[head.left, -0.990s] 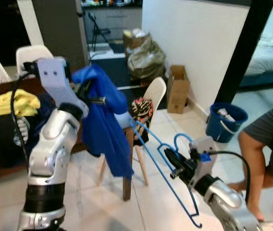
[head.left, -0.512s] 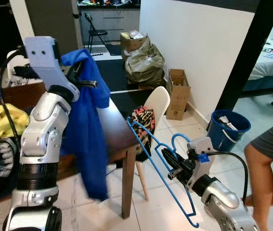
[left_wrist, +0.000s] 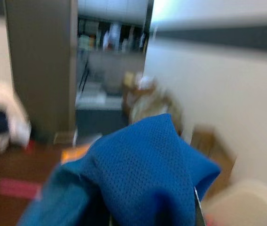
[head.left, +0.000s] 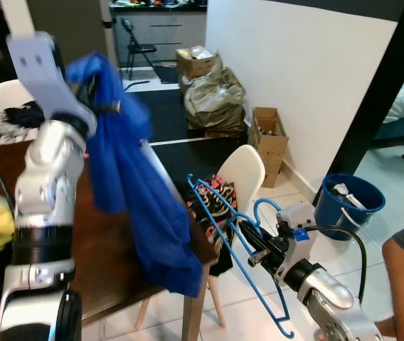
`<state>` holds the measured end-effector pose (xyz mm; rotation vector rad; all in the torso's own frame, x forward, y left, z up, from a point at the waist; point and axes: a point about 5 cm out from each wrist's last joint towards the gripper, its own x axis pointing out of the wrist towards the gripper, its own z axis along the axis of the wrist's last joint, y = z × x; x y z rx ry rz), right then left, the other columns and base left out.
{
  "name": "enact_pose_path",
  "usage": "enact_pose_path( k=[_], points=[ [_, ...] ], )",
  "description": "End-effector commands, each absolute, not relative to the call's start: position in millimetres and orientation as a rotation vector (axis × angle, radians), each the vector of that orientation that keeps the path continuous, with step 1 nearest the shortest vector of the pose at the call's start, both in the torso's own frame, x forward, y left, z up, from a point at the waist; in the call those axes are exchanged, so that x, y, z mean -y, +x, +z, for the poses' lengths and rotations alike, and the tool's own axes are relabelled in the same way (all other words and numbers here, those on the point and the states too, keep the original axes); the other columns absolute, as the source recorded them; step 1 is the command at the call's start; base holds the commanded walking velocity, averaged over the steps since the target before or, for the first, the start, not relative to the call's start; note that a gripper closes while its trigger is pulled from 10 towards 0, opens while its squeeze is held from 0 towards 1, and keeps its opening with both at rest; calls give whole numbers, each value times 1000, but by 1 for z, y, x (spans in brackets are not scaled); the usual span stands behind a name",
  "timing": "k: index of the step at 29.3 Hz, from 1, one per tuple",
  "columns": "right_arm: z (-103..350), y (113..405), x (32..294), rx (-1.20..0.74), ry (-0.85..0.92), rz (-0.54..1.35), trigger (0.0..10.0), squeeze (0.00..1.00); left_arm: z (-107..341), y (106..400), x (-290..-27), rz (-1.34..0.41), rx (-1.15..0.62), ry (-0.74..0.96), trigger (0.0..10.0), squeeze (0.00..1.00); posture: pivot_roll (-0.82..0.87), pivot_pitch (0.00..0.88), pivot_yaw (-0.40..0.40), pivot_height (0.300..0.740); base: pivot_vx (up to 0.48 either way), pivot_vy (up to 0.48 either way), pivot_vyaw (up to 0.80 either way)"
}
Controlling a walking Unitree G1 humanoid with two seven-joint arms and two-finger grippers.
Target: Hang hanger
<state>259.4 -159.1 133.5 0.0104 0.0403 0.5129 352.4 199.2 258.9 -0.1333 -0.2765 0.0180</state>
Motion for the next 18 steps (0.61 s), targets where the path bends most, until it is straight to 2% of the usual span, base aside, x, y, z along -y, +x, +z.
enact_pose_path(
  k=[1, 2, 3, 4, 7, 8, 10, 11, 15, 17, 18],
  points=[
    [133, 257, 160, -52, 17, 517, 10000, 0, 227, 348, -200, 82, 129, -118, 10000, 0, -2, 0, 4, 740, 0, 0, 0],
    [133, 257, 160, -52, 17, 517, 10000, 0, 227, 348, -200, 82, 129, -118, 10000, 0, -2, 0, 4, 740, 0, 0, 0],
    [134, 256, 160, -53, 17, 517, 10000, 0, 211, 344, -202, 104, 63, -116, 10000, 0, 0, 0, 3, 740, 0, 0, 0],
    [134, 256, 160, -56, 18, 519, 10000, 0, 188, 339, -192, 45, -34, -126, 10000, 0, 1, 0, 2, 740, 0, 0, 0],
    [133, 256, 160, -58, 19, 520, 10000, 0, 174, 336, -184, -2, -95, -137, 10000, 0, 1, 0, 2, 740, 0, 0, 0],
    [133, 256, 160, -60, 20, 523, 10000, 0, 163, 332, -172, -87, -151, -139, 10000, 47, 1, 0, 2, 740, 0, 0, 0],
    [133, 256, 160, -60, 20, 523, 10000, 0, 163, 332, -172, -87, -151, -139, 10000, 47, 1, 0, 2, 740, 0, 0, 0],
    [133, 256, 160, -62, 21, 525, 10000, 0, 159, 328, -162, -161, -175, -136, 10000, 1000, -1, 0, 0, 740, 0, 0, 0],
    [133, 256, 160, -65, 22, 525, 10000, 0, 155, 324, -158, -206, -216, -116, 10000, 1000, 0, 0, 0, 740, 0, 0, 0],
    [133, 255, 161, -68, 28, 523, 10000, 0, 145, 311, -160, -279, -359, 49, 10000, 1000, 1, 0, 6, 740, 0, 0, 0],
    [133, 255, 161, -68, 28, 523, 10000, 0, 145, 311, -160, -279, -359, 49, 10000, 1000, 1, 0, 6, 740, 0, 0, 0]
  ],
)
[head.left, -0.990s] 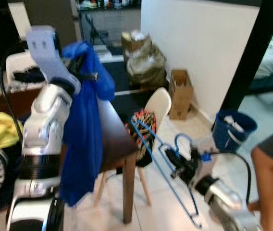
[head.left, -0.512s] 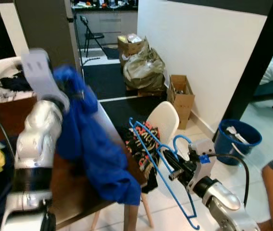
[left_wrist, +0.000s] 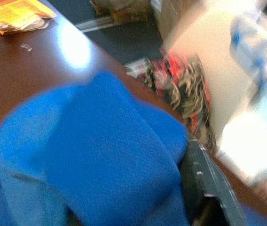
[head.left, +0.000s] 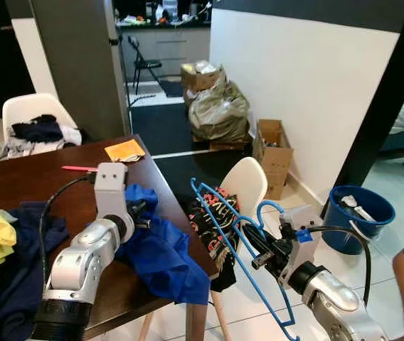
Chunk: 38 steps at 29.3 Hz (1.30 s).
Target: Hang hanger
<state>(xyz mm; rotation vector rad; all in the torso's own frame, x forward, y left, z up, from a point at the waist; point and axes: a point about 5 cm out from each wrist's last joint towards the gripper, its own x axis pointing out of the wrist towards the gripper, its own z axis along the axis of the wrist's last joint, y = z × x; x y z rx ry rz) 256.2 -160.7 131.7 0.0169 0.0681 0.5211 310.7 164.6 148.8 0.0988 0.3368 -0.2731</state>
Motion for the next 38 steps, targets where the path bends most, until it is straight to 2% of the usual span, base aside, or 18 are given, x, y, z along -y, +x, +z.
enact_pose_path(
  k=[1, 3, 5, 12, 19, 20, 22, 23, 24, 25, 26, 29, 30, 31, 32, 34, 35, 38],
  points=[
    [133, 255, 162, -69, 31, 522, 10000, 0, 142, 305, -171, -266, -411, 184, 10000, 1000, 3, 0, 6, 740, 0, 0, 0],
    [133, 255, 162, -70, 34, 522, 10000, 0, 141, 302, -179, -252, -436, 272, 10000, 1000, 3, 0, 6, 740, 0, 0, 0],
    [133, 255, 162, -72, 38, 525, 10000, 0, 162, 303, -204, -183, -412, 521, 10000, 1000, 7, 0, 3, 740, 0, 0, 0],
    [133, 256, 161, -76, 44, 530, 10000, 0, 198, 302, -220, -187, -359, 813, 10000, 1000, 9, 0, -2, 740, 0, 0, 0],
    [134, 256, 161, -78, 46, 533, 10000, 0, 219, 290, -209, -362, -365, 817, 10000, 1000, 11, 0, -3, 740, 0, 0, 0],
    [133, 256, 161, -79, 47, 533, 10000, 0, 225, 279, -199, -504, -380, 798, 10000, 1000, 11, 0, -3, 740, 0, 0, 0],
    [133, 256, 161, -79, 47, 533, 10000, 0, 225, 279, -199, -504, -380, 798, 10000, 1000, 11, 0, -3, 740, 0, 0, 0],
    [134, 257, 161, -80, 48, 534, 10000, 0, 234, 267, -187, -651, -366, 723, 10000, 1000, 13, 0, -3, 740, 0, 0, 0],
    [134, 257, 161, -80, 48, 534, 10000, 0, 234, 267, -187, -651, -366, 723, 10000, 1000, 13, 0, -3, 740, 0, 0, 0],
    [134, 257, 161, -78, 48, 534, 10000, 0, 255, 274, -183, -620, -241, 626, 10000, 898, 19, 0, -3, 740, 0, 0, 0],
    [135, 256, 160, -69, 44, 542, 10000, 0, 280, 287, -188, -504, -65, 504, 10000, 0, 17, 0, -3, 740, 0, 0, 0],
    [135, 256, 160, -65, 40, 545, 10000, 0, 296, 298, -197, -360, 62, 399, 10000, 0, 17, 0, -3, 740, 0, 0, 0],
    [136, 256, 159, -56, 33, 553, 10000, 0, 302, 305, -211, -174, 145, 284, 10000, 0, 18, 0, -2, 740, 0, 0, 800],
    [136, 256, 159, -56, 33, 553, 10000, 0, 302, 305, -211, -174, 145, 284, 10000, 0, 18, 0, -2, 740, 0, 0, 800],
    [137, 256, 159, -50, 31, 554, 10000, 0, 295, 305, -221, -27, 177, 243, 10000, 0, 19, 0, -3, 740, 0, 0, 800],
    [137, 256, 159, -50, 31, 554, 10000, 0, 295, 305, -221, -27, 177, 243, 10000, 0, 19, 0, -3, 740, 0, 0, 800],
    [138, 256, 160, -43, 39, 553, 10000, 0, 283, 302, -227, 79, 175, 230, 10000, 0, 19, 0, -3, 740, 0, 0, 800],
    [142, 258, 164, -20, 112, 532, 10000, 0, 255, 289, -221, 158, 128, 261, 10000, 0, 26, 0, -7, 740, 0, 0, 800]
  ],
)
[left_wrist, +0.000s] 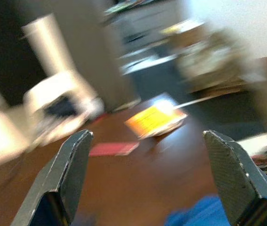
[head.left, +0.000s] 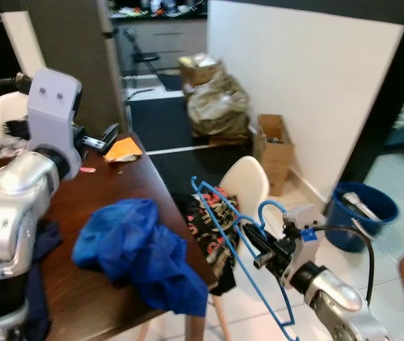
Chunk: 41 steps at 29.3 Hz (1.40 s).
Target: Hang hanger
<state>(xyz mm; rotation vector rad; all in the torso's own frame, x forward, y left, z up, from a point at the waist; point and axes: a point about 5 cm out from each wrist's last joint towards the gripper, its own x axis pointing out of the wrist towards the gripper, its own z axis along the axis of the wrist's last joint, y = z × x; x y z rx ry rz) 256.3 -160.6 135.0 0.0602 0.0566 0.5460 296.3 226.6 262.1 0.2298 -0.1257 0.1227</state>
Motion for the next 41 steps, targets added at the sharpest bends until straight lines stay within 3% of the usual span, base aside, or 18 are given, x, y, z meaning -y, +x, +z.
enact_pose_path(
  k=[1, 12, 25, 33, 41],
  points=[
    [142, 258, 164, -20, 112, 532, 10000, 0, 255, 289, -221, 158, 128, 261, 10000, 0, 26, 0, -7, 740, 0, 0, 800],
    [145, 263, 168, 5, 185, 516, 10000, 0, 224, 272, -187, 38, 77, 202, 10000, 0, 52, 0, -11, 740, 0, 0, 800],
    [144, 264, 166, -1, 177, 532, 10000, 0, 248, 275, -197, 137, 184, 247, 10000, 0, 56, 0, -16, 740, 0, 0, 800],
    [144, 264, 167, -3, 177, 532, 10000, 0, 242, 281, -171, 27, 169, 178, 10000, 0, 43, 0, -14, 740, 0, -233, 800],
    [144, 264, 167, -6, 188, 518, 10000, 0, 242, 283, -167, 42, 166, 172, 10000, 0, 40, 0, -11, 740, 0, 0, 796]
  ],
)
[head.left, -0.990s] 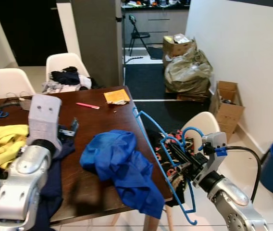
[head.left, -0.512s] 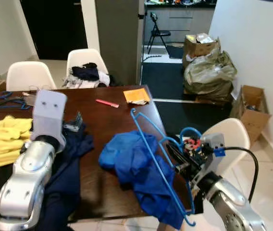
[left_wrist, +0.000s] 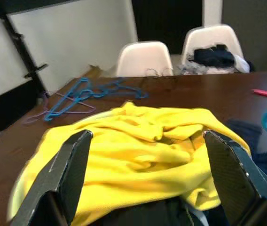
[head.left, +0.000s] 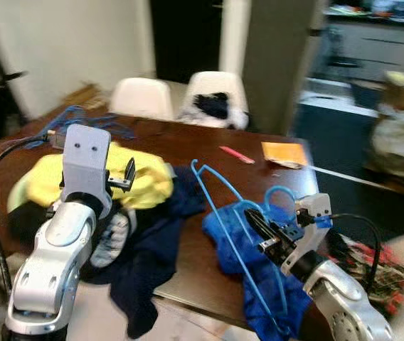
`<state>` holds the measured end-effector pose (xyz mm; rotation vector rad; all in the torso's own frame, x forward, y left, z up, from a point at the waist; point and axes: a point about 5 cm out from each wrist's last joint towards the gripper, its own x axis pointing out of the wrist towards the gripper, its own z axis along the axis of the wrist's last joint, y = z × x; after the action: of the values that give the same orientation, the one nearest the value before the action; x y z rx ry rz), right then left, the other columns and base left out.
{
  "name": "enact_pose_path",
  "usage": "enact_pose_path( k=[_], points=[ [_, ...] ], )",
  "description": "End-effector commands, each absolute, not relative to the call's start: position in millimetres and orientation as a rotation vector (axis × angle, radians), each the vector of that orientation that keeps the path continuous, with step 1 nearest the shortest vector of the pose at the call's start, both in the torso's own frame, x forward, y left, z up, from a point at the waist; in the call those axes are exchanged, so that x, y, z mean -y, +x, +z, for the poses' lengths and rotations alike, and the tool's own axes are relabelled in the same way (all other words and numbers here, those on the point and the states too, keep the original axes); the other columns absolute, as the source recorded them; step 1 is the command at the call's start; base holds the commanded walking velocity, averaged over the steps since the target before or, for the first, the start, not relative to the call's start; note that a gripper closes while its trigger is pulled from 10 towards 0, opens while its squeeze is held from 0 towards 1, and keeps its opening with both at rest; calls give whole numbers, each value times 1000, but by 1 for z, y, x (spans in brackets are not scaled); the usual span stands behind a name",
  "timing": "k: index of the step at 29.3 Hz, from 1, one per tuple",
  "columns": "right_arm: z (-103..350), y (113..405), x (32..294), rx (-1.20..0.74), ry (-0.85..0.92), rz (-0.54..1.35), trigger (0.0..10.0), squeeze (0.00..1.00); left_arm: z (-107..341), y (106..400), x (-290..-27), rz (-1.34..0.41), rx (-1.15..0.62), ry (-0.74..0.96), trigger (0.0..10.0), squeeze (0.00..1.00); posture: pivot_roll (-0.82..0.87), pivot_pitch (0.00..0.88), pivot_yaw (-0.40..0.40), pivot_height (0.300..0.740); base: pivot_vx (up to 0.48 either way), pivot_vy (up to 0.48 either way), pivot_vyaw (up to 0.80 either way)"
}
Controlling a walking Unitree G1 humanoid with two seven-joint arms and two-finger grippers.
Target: Hang hanger
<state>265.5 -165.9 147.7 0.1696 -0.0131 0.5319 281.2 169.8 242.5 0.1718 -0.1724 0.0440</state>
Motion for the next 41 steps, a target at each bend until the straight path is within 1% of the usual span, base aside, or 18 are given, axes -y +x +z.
enact_pose_path(
  k=[1, 6, 7, 10, 13, 15, 16, 17, 19, 20, 21, 23, 26, 31, 32, 34, 35, 41],
  points=[
    [143, 265, 168, -10, 199, 507, 10000, 0, 241, 283, -169, 48, 163, 170, 10000, 0, 40, 0, -11, 740, 0, 0, 0],
    [142, 267, 170, -26, 211, 487, 10000, 0, 240, 284, -175, 62, 158, 163, 10000, 0, 40, 0, -11, 740, 0, 0, 0],
    [142, 267, 170, -30, 216, 484, 10000, 0, 240, 286, -182, 71, 159, 129, 10000, 0, 42, 0, -16, 740, 0, 0, 0],
    [142, 267, 170, -30, 217, 484, 10000, 0, 240, 288, -186, 82, 159, 102, 10000, 0, 40, 0, -16, 740, 0, 0, 0],
    [142, 268, 170, -30, 217, 481, 10000, 0, 240, 291, -196, 103, 156, 62, 10000, 0, 37, 0, -16, 740, 0, 0, 0],
    [142, 267, 171, -28, 220, 472, 10000, 0, 236, 297, -215, 135, 141, -14, 10000, 0, 36, 0, -17, 740, 0, 0, 0],
    [142, 267, 171, -28, 220, 472, 10000, 0, 236, 297, -215, 135, 141, -14, 10000, 0, 36, 0, -17, 740, 0, 0, 0],
    [142, 267, 171, -27, 221, 469, 10000, 0, 230, 301, -225, 146, 111, -55, 10000, 0, 36, 0, -17, 740, 0, 0, 0],
    [142, 267, 171, -27, 223, 466, 10000, 0, 225, 303, -231, 153, 91, -83, 10000, 0, 36, 0, -17, 740, 0, 0, 0],
    [143, 267, 172, -27, 224, 464, 10000, 0, 216, 307, -243, 203, 41, -81, 10000, 0, 27, 0, -17, 740, 0, 0, 0],
    [143, 267, 172, -27, 224, 464, 10000, 0, 216, 307, -243, 203, 41, -81, 10000, 0, 27, 0, -17, 740, 0, 0, 0],
    [143, 267, 173, -28, 226, 459, 10000, 0, 199, 314, -258, 262, -41, -83, 10000, 0, 27, 0, -17, 740, 0, 0, 0],
    [144, 266, 173, -29, 225, 455, 10000, 0, 189, 321, -264, 261, -101, -71, 10000, 0, 9, 0, -18, 740, 0, 0, 0],
    [145, 265, 175, -30, 221, 450, 10000, 0, 187, 328, -267, 264, -127, -57, 10000, 0, 1, 0, -16, 740, 0, 0, 0],
    [145, 264, 175, -30, 220, 447, 10000, 0, 188, 329, -267, 266, -136, -61, 2706, 0, -2, 0, -16, 740, 0, 0, 0],
    [145, 264, 176, -29, 219, 443, 10000, 0, 188, 331, -269, 266, -145, -73, 2706, 0, -2, 0, -16, 740, 0, 0, 0],
    [145, 264, 176, -29, 219, 441, 10000, 0, 189, 332, -269, 269, -140, -79, 0, 0, -4, 0, -16, 740, 0, 0, 0],
    [145, 264, 177, -30, 219, 438, 10000, 0, 193, 333, -268, 271, -129, -84, 0, 0, -4, 0, -18, 740, 0, 0, 0]
  ],
)
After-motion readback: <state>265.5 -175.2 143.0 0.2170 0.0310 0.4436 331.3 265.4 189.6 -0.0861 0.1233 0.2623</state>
